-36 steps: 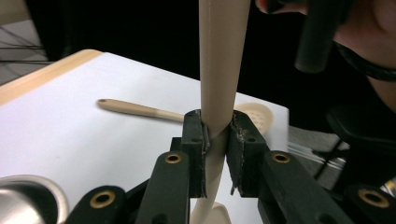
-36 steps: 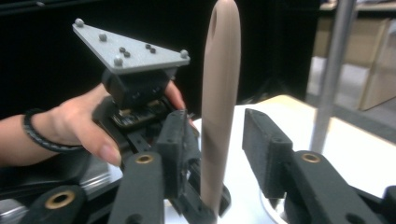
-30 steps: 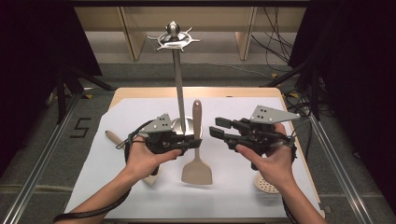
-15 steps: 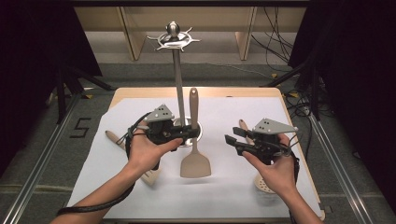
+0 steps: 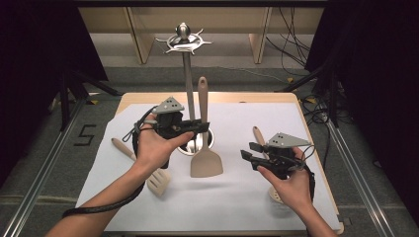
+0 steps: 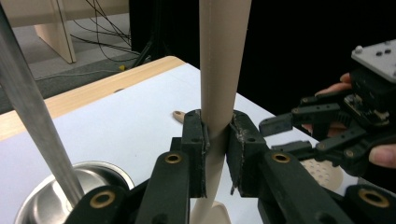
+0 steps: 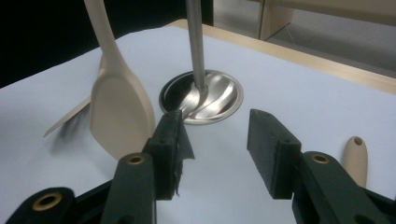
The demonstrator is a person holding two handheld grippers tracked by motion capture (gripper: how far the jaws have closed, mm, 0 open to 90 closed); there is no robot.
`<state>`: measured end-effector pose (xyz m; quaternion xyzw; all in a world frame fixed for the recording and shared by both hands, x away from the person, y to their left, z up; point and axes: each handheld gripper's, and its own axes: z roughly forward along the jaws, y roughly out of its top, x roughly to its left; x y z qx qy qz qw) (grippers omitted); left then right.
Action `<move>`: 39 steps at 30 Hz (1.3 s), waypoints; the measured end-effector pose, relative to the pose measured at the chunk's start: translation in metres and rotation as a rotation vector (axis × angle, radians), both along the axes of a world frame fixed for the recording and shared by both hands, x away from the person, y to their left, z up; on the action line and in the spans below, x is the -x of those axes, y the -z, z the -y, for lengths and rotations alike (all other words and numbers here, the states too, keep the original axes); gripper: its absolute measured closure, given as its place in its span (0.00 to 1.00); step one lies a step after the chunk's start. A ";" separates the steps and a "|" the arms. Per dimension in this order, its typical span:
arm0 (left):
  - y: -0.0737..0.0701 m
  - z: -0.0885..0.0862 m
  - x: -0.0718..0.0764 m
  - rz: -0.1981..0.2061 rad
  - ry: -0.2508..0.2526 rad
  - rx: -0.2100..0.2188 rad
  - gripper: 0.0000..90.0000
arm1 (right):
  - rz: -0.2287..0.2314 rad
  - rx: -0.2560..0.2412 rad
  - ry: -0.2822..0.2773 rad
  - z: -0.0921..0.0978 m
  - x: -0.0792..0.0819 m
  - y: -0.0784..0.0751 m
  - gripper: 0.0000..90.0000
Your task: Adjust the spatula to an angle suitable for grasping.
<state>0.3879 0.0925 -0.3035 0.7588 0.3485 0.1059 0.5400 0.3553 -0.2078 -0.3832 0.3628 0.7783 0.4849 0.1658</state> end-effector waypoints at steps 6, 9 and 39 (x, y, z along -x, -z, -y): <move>-0.010 0.001 -0.006 -0.008 -0.034 -0.003 0.86 | 0.001 0.000 0.008 -0.002 0.000 0.002 0.63; -0.014 0.001 -0.011 0.009 -0.040 -0.008 0.86 | 0.013 0.010 -0.006 -0.001 -0.002 0.003 0.63; -0.034 -0.005 -0.029 0.034 -0.086 -0.006 0.86 | 0.003 0.009 -0.003 -0.001 -0.001 0.003 0.62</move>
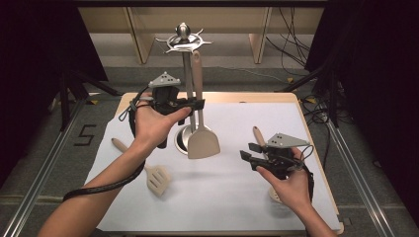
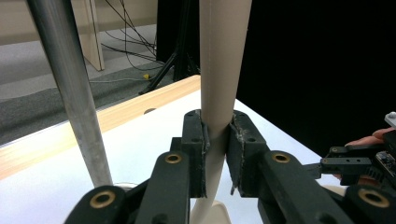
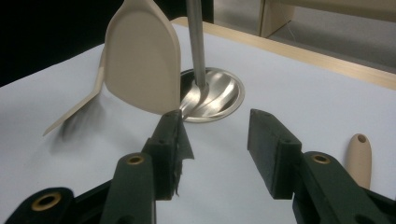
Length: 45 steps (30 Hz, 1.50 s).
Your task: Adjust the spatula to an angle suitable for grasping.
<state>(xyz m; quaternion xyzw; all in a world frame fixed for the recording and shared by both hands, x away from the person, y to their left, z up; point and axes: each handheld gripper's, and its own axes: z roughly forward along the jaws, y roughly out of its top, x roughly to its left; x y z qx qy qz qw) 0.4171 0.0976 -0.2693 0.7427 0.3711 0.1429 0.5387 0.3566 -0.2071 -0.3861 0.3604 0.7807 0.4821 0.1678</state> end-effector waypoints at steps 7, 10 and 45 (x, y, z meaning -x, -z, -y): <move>0.001 -0.003 -0.001 -0.005 -0.006 0.001 0.86 | -0.009 -0.006 -0.002 0.000 -0.001 0.001 0.62; 0.001 -0.004 -0.003 -0.006 -0.009 0.000 0.86 | -0.005 -0.016 0.016 -0.002 0.000 0.002 0.62; 0.009 -0.016 -0.015 0.008 -0.042 -0.011 0.85 | 0.020 -0.011 0.016 0.000 -0.001 0.004 0.62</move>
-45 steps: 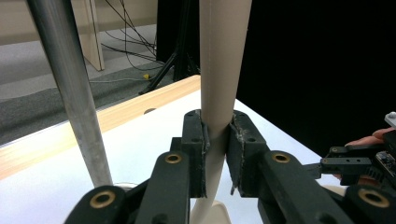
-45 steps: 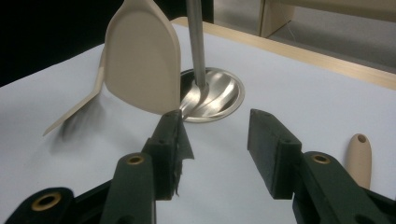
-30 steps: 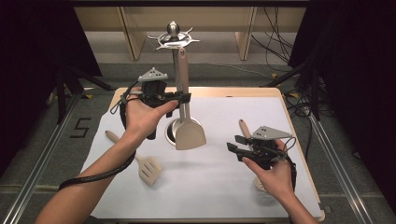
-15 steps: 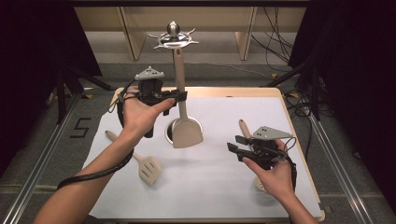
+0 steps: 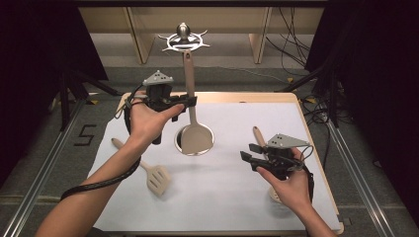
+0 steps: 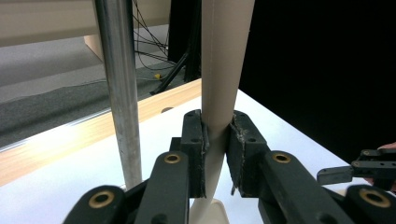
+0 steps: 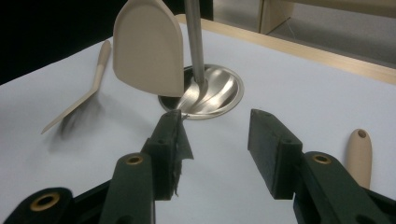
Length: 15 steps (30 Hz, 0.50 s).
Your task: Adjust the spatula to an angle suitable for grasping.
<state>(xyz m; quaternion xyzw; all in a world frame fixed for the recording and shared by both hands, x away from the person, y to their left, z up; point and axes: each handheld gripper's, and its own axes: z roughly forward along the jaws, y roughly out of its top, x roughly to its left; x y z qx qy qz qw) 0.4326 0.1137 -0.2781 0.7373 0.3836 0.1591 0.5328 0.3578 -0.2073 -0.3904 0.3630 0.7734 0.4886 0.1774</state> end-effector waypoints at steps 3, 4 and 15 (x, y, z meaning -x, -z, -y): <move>0.001 0.000 -0.001 0.011 -0.002 -0.006 0.85 | -0.003 -0.004 0.006 0.000 0.000 0.001 0.62; 0.001 -0.001 -0.001 0.014 -0.002 -0.009 0.85 | -0.012 -0.007 0.006 0.000 0.001 0.000 0.62; 0.002 -0.003 -0.004 0.044 -0.011 -0.016 0.82 | -0.036 0.008 0.000 0.000 0.002 0.001 0.62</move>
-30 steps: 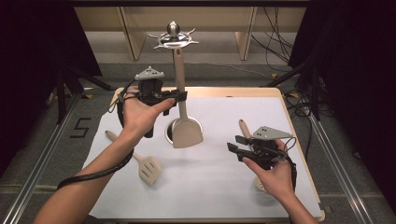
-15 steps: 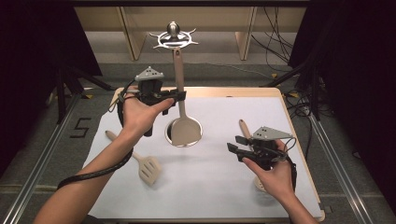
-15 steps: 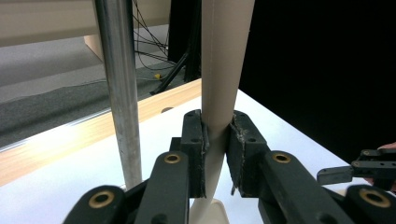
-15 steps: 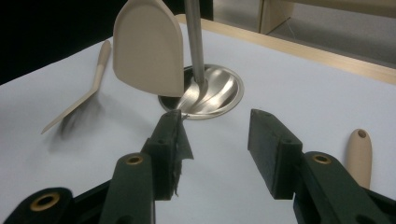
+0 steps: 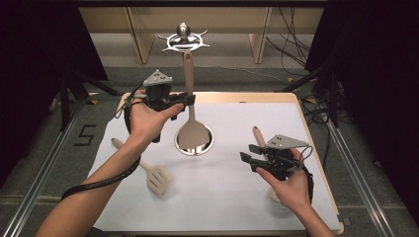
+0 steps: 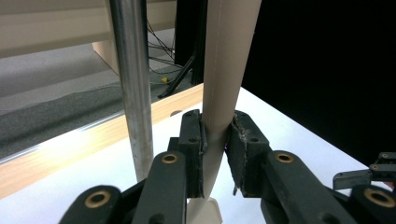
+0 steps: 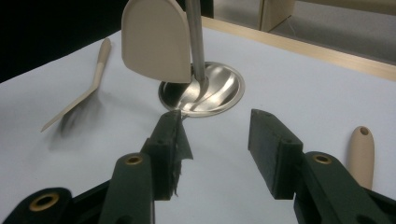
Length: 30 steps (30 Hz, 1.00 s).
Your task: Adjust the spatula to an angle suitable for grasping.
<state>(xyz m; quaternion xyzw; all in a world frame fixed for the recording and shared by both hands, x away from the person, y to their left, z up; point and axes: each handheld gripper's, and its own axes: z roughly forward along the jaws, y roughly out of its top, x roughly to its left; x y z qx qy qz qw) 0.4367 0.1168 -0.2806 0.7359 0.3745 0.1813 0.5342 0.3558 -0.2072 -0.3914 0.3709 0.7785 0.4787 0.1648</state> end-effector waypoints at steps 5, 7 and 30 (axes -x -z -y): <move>0.000 -0.002 0.002 0.025 0.000 -0.003 0.76 | 0.014 -0.005 -0.001 0.000 -0.001 0.001 0.61; 0.001 -0.003 0.005 0.035 0.002 -0.002 0.74 | 0.028 -0.006 0.003 0.000 -0.001 0.002 0.61; -0.016 -0.029 0.027 0.137 -0.012 0.079 0.84 | -0.067 -0.009 0.057 0.015 0.005 0.009 0.73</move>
